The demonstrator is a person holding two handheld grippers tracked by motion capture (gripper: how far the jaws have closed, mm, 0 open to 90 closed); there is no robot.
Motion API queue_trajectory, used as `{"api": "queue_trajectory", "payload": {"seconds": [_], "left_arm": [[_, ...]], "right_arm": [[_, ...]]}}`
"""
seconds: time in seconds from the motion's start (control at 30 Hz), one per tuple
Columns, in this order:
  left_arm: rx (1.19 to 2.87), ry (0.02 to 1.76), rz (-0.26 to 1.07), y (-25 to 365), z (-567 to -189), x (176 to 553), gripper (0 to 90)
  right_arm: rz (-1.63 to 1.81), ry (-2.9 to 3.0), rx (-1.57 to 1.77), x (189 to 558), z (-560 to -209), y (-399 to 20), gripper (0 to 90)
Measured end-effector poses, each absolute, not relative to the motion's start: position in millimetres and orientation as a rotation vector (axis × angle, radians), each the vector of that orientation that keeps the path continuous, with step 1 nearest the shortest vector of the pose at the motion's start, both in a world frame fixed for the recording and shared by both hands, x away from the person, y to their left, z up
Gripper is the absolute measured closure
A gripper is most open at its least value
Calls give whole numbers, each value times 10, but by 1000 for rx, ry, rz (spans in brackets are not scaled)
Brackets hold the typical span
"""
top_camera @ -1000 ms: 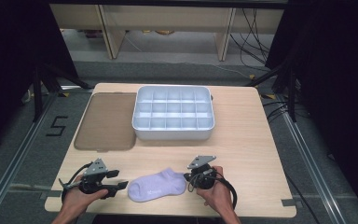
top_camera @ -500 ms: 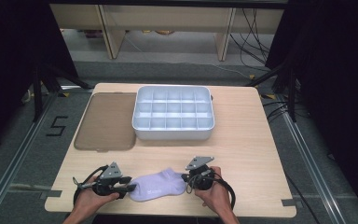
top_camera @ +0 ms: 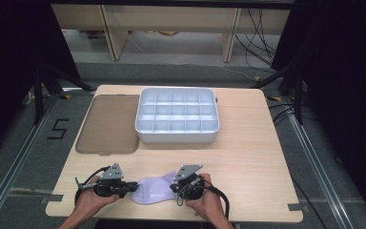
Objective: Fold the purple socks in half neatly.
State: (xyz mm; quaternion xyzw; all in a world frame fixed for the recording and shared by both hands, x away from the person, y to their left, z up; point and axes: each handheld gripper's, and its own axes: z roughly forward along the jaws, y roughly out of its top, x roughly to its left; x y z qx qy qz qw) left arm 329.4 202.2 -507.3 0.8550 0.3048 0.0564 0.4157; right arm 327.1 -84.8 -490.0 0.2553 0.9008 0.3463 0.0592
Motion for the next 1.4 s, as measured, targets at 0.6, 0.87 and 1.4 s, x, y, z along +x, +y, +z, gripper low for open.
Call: {"api": "queue_trajectory", "payload": {"seconds": [0.6,0.87,1.4], "left_arm": [[2045,741,45,2015,-4889,3338,851],[2041,721,28,2019,-4848,3361,851],[2017,724,-9,1991,-4786,3379,851]], "right_arm": [[1063,2824,660,3202,-5013,-309,900],[1000,2755,681,3526,-4968,-396,900],[1065,2687,752,3540,-4781,-646,900]]}}
